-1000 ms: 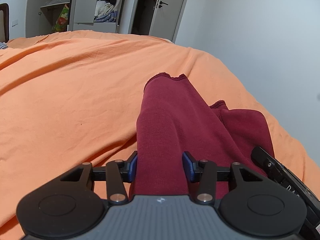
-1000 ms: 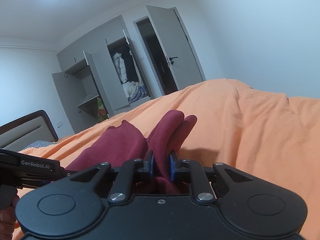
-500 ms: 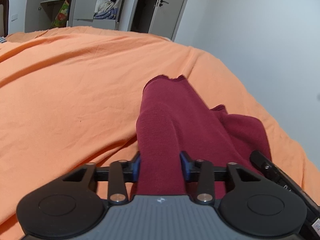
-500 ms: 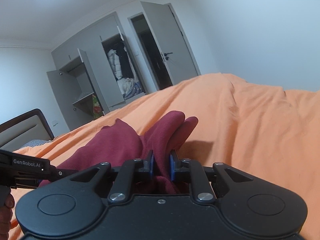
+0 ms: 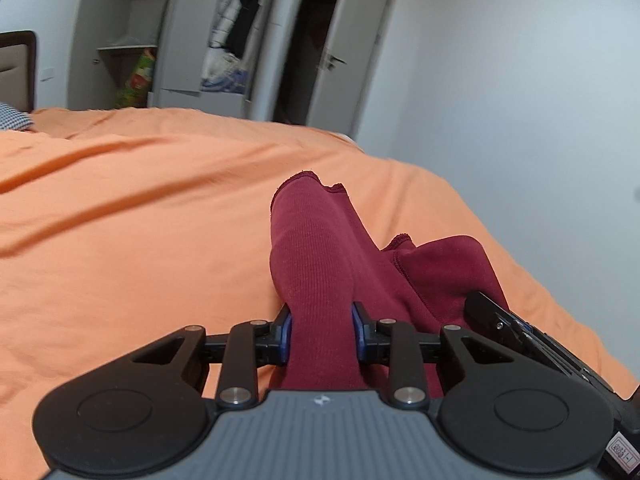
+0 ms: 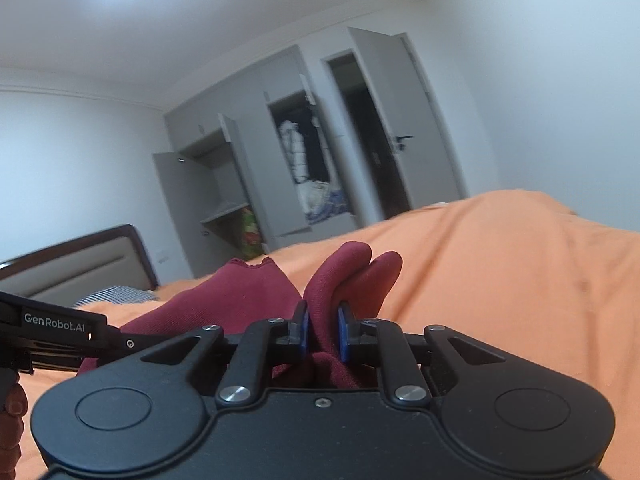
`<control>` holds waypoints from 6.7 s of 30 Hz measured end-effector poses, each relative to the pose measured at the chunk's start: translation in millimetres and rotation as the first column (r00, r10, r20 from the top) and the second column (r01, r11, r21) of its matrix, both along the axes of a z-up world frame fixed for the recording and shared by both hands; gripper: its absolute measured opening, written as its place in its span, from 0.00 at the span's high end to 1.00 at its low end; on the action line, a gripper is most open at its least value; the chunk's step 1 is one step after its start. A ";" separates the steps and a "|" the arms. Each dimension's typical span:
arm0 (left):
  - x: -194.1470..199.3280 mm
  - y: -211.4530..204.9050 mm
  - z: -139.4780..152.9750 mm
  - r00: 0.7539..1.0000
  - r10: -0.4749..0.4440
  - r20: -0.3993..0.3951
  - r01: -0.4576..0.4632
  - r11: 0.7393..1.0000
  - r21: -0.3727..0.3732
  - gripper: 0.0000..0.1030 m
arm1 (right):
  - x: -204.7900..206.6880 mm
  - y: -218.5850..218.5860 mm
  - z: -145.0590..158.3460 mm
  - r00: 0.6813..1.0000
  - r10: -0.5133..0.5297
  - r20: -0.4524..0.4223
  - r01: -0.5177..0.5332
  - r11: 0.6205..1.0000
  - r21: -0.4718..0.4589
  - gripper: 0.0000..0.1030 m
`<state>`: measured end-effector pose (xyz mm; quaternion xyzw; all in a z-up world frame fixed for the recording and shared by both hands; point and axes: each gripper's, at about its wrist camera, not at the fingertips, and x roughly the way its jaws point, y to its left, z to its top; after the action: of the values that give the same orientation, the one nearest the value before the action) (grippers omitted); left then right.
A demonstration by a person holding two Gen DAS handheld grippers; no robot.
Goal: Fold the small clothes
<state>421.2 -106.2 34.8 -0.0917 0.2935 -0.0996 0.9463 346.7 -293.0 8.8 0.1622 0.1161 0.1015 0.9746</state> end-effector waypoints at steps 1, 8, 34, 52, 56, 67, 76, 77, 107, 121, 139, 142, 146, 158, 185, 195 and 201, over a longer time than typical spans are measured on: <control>-0.1 9.1 3.5 1.000 0.018 0.006 -0.018 1.000 0.000 0.70 | 4.3 8.3 2.5 1.000 0.017 0.007 -0.017 1.000 0.002 0.86; -0.1 63.0 19.7 0.991 0.129 0.032 -0.129 0.991 0.022 0.70 | 31.4 66.4 15.3 0.993 0.120 0.018 -0.120 0.993 0.010 0.86; 5.6 126.0 -44.0 0.969 0.205 -0.136 -0.212 0.976 -0.041 0.63 | 52.8 100.0 -20.8 0.981 0.082 -0.176 -0.086 0.996 -0.015 0.72; 0.3 118.2 -35.2 0.960 0.255 -0.118 -0.257 0.966 -0.003 0.18 | 47.3 92.0 -15.9 0.983 0.038 -0.178 -0.046 0.998 -0.040 0.14; -3.2 113.8 -27.8 0.960 0.264 -0.095 -0.264 0.964 0.017 0.10 | 41.8 90.1 -10.0 0.988 0.033 -0.152 -0.041 0.998 -0.045 0.04; -25.7 104.6 -3.8 0.963 0.271 -0.008 -0.270 0.961 0.067 0.01 | 18.1 81.5 4.4 0.995 0.020 -0.093 -0.024 0.999 -0.045 0.01; -50.1 100.6 16.2 0.955 0.289 0.069 -0.294 0.952 0.090 0.01 | -12.1 76.5 25.9 1.000 0.016 -0.013 -0.017 0.997 -0.075 0.01; -52.5 100.1 17.7 0.955 0.288 0.075 -0.294 0.951 0.092 0.01 | -14.8 76.1 27.5 1.000 0.016 -0.007 -0.017 0.997 -0.078 0.01; -132.2 96.2 10.5 0.944 0.298 0.142 -0.314 0.942 0.114 0.00 | -111.3 87.5 31.4 0.995 0.036 0.088 -0.019 0.984 -0.179 0.01; -200.4 101.5 -18.4 0.935 0.309 0.173 -0.331 0.936 0.117 0.00 | -181.5 98.0 6.4 0.993 0.024 0.113 -0.003 0.982 -0.187 0.00; -270.9 99.2 -36.7 0.942 0.251 0.224 -0.287 0.947 0.147 0.00 | -243.8 99.2 -10.6 0.994 0.024 0.110 -0.001 0.978 -0.208 0.00; -282.9 99.5 -39.8 0.943 0.243 0.227 -0.282 0.947 0.157 0.00 | -252.6 100.0 -11.4 0.994 0.033 0.100 -0.010 0.976 -0.218 0.00; -297.2 101.4 -42.1 0.943 0.241 0.228 -0.280 0.948 0.155 0.00 | -264.4 102.3 -11.8 0.995 0.041 0.092 -0.019 0.973 -0.228 0.00; -318.9 107.1 -43.0 0.939 0.250 0.237 -0.289 0.946 0.148 0.00 | -276.2 106.7 -11.7 0.993 0.050 0.110 -0.022 0.969 -0.245 0.00; -321.6 105.3 -45.5 0.941 0.247 0.229 -0.287 0.945 0.159 0.00 | -281.2 105.6 -14.5 0.993 0.048 0.110 -0.020 0.970 -0.241 0.00; -323.5 106.0 -47.8 0.942 0.245 0.229 -0.284 0.945 0.161 0.00 | -280.5 105.3 -15.4 0.993 0.049 0.108 -0.022 0.971 -0.240 0.00; -323.5 105.7 -48.4 0.944 0.242 0.225 -0.282 0.946 0.163 0.00 | -280.3 105.2 -16.0 0.993 0.049 0.107 -0.022 0.971 -0.240 0.00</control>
<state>97.7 -0.5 -13.6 -0.0275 0.1890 0.0478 0.9804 66.4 -187.8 -7.3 0.0360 0.0755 0.1134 0.9900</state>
